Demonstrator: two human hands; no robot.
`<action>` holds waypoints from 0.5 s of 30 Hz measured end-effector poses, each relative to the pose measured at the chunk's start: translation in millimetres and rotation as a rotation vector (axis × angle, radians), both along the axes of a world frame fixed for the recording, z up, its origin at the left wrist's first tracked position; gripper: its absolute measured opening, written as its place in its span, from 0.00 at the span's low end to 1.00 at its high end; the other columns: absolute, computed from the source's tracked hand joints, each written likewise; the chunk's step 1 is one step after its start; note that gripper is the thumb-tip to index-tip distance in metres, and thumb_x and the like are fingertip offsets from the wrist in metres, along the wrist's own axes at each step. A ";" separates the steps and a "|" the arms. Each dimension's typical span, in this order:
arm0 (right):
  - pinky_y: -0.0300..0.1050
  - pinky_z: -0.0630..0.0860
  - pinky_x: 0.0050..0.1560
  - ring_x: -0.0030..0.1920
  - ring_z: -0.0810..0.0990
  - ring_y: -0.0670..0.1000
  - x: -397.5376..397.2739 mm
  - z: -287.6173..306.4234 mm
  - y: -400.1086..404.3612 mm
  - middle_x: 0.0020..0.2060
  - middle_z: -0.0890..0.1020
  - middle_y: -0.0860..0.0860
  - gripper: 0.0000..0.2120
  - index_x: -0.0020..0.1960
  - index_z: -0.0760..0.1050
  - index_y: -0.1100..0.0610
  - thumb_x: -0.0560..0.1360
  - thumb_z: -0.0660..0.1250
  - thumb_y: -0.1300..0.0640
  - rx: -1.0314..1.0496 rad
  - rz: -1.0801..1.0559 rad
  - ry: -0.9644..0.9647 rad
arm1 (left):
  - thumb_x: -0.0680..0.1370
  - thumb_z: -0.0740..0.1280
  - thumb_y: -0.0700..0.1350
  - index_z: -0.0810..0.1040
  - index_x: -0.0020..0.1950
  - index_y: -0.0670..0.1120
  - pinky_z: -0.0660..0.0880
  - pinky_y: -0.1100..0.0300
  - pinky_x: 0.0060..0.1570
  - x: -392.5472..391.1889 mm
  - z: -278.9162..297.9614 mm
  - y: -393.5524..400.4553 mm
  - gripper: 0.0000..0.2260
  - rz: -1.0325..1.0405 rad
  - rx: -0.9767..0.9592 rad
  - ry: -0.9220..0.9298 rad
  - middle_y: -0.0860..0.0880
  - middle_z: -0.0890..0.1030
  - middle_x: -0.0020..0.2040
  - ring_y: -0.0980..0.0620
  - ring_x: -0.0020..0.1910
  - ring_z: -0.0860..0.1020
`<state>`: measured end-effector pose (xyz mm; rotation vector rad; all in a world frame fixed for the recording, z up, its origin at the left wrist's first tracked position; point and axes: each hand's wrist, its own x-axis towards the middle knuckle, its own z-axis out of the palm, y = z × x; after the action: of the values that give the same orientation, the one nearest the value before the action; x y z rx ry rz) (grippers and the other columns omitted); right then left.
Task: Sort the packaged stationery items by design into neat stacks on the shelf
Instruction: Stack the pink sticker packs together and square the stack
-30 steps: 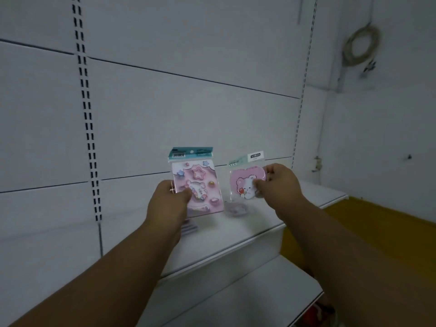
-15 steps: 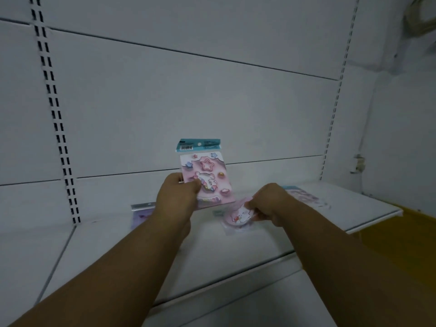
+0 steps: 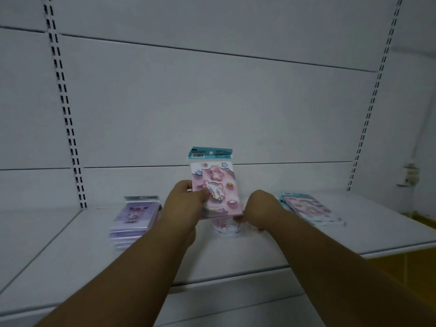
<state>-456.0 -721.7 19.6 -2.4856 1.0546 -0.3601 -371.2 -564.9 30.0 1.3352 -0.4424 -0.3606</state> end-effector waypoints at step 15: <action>0.45 0.74 0.42 0.42 0.79 0.55 -132.4 61.6 -92.2 0.40 0.83 0.56 0.09 0.40 0.77 0.60 0.75 0.62 0.58 -0.273 -0.234 -0.316 | 0.77 0.69 0.40 0.79 0.45 0.45 0.78 0.59 0.29 -70.7 4.2 -123.9 0.01 -0.276 0.052 0.034 0.44 0.85 0.43 0.48 0.36 0.85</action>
<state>-588.4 -813.9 81.2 -2.4215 1.2276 -0.9928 -441.9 -688.8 34.3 1.3183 -0.5946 -0.6258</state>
